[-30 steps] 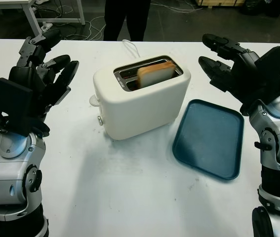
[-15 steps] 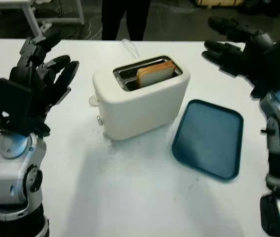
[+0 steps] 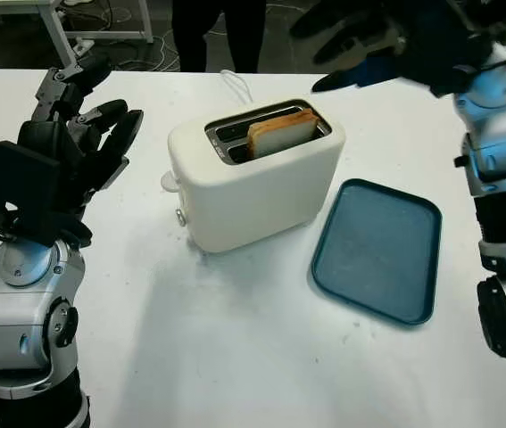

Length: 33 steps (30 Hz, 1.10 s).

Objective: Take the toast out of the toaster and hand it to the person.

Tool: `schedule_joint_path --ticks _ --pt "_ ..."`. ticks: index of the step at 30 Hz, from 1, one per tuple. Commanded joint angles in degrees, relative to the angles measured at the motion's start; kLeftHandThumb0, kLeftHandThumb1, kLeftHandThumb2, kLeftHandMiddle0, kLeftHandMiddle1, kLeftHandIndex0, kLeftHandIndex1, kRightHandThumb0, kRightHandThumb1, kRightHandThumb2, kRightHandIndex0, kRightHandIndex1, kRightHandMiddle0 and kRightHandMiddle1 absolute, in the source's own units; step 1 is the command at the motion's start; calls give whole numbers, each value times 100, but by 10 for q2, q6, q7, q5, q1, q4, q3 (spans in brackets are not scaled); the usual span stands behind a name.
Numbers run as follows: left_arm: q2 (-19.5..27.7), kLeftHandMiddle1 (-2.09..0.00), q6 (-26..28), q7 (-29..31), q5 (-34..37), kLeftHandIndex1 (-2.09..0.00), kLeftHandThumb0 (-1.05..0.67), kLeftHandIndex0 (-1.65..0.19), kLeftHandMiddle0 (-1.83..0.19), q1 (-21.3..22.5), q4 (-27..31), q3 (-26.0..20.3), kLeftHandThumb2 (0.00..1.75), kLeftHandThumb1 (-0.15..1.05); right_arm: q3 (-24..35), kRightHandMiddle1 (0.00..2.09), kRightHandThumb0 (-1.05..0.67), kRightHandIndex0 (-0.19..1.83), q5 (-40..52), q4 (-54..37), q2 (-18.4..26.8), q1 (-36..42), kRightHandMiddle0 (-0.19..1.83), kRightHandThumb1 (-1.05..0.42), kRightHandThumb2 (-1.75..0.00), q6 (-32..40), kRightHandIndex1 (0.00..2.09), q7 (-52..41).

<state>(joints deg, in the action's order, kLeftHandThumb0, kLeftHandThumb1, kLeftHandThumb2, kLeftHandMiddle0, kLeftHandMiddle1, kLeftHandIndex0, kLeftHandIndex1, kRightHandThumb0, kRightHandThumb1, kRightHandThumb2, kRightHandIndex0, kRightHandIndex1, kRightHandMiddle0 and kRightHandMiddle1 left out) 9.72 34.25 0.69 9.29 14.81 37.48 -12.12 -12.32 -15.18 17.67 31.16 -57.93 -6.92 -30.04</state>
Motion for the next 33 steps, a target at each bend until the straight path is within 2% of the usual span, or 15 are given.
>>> schedule_joint_path --ticks 1,6,9,16,23,29,33 --pt "1 -83 -5 -1 3 -70 -59 -4 0 -5 5 0 25 92 -18 18 -36 93 -21 10 1 -12 96 -57 -1 -29 45 -10" --pt "-7 -84 3 -8 3 -70 -60 -3 0 -6 8 -1 21 92 -47 12 -35 95 -63 44 -13 -18 98 -57 0 -75 38 3" --pt "-6 -83 -1 -7 2 -69 -59 -3 0 -9 9 1 23 92 -55 8 -36 93 -83 71 -22 -21 100 -58 -1 -103 51 23" --pt "-8 -84 -5 -10 -1 -68 -60 -5 0 -12 6 3 20 92 -65 6 -32 85 -116 108 -31 -23 102 -60 0 -142 57 53" --pt "-2 -83 -8 -3 -3 -67 -62 -4 0 -15 5 5 22 92 -67 5 -29 78 -129 130 -39 -21 102 -59 0 -156 55 71" --pt "-6 -83 1 -7 2 -67 -62 -4 0 -12 7 2 20 92 -69 5 -31 85 -128 134 -38 -25 104 -61 -1 -164 57 60" --pt "-4 -82 -3 -5 0 -67 -62 -4 0 -12 6 5 22 92 -69 6 -29 91 -118 121 -43 -28 107 -63 -1 -128 60 17"
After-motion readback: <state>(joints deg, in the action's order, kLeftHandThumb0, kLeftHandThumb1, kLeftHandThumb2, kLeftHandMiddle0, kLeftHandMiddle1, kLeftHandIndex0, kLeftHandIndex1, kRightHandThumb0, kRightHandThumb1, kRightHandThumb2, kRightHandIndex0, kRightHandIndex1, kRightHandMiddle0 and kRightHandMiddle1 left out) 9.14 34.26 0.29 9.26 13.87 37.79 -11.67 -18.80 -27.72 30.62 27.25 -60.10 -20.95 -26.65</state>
